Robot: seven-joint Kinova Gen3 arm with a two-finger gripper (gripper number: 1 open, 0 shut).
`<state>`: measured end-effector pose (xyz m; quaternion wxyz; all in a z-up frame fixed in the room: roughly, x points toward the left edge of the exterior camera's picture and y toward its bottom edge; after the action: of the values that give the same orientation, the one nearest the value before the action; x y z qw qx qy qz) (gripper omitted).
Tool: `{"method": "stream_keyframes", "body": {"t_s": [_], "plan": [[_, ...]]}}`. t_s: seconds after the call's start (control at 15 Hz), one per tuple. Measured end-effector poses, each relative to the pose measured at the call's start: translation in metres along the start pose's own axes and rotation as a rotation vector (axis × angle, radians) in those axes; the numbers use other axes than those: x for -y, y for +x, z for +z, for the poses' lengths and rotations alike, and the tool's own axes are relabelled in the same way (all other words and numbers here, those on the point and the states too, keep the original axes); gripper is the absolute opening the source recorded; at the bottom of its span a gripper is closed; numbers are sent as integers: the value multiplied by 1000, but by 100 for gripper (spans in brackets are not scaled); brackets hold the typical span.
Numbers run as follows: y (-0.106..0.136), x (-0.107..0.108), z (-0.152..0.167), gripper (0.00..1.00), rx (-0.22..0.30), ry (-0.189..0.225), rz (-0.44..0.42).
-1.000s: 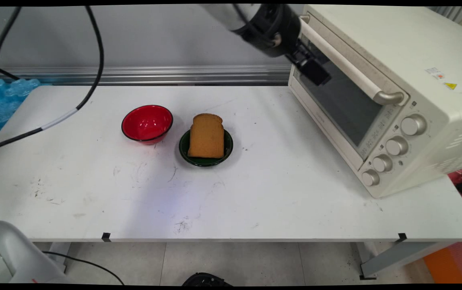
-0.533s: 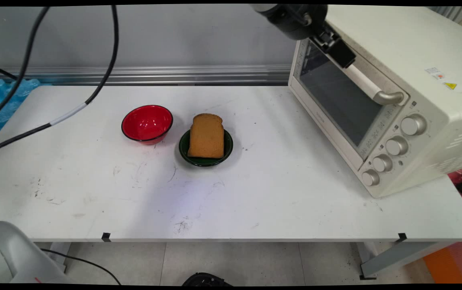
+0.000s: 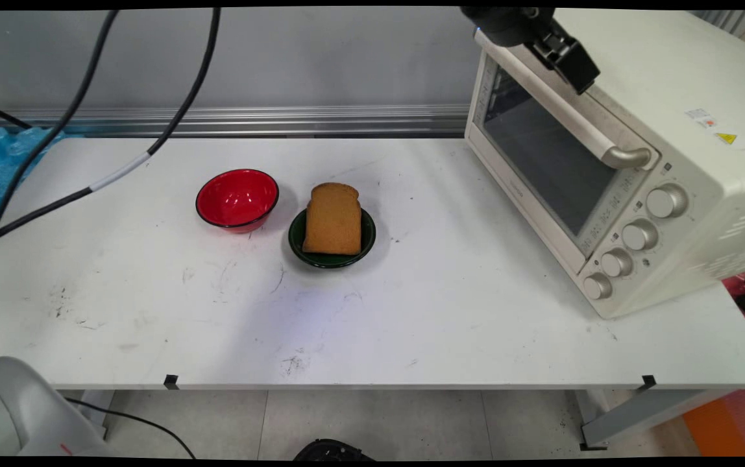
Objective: Open the oven
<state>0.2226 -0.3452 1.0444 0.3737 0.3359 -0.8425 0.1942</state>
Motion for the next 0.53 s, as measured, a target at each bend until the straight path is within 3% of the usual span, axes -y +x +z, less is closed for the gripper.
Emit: {"method": "stream_keyframes", "body": {"t_s": [0.53], "plan": [[17, 12, 25, 100, 41, -6, -16]]}}
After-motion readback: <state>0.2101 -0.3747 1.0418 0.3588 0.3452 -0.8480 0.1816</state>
